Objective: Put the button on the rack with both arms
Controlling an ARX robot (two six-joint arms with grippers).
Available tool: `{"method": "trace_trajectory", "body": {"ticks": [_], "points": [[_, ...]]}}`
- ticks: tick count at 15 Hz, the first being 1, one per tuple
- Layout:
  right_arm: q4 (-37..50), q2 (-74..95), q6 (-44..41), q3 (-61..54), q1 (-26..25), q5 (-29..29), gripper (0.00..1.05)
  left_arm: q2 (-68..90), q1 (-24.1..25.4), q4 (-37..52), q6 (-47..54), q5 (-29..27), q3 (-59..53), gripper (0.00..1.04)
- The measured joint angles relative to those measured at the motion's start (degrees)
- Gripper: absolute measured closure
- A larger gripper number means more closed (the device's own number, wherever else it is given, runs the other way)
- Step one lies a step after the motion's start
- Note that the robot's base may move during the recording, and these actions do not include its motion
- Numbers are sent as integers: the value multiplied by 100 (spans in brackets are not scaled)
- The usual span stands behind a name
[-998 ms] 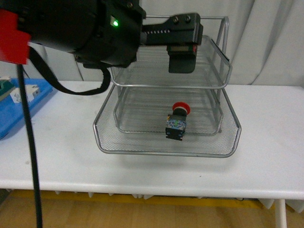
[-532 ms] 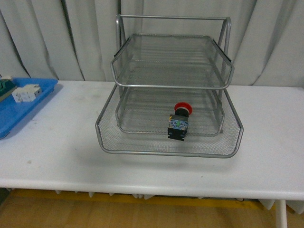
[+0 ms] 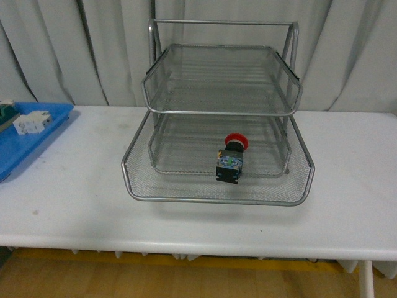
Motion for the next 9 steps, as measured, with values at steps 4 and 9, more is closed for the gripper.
{"method": "trace_trajectory", "body": {"ticks": [4,9], "points": [[0,0,-2,0,0,2,6,-922,664,-581,7,557,-348,103],[2,0,-2,0,0,-2,6,-1711,621,-1032,11,636,-645,103]]}}
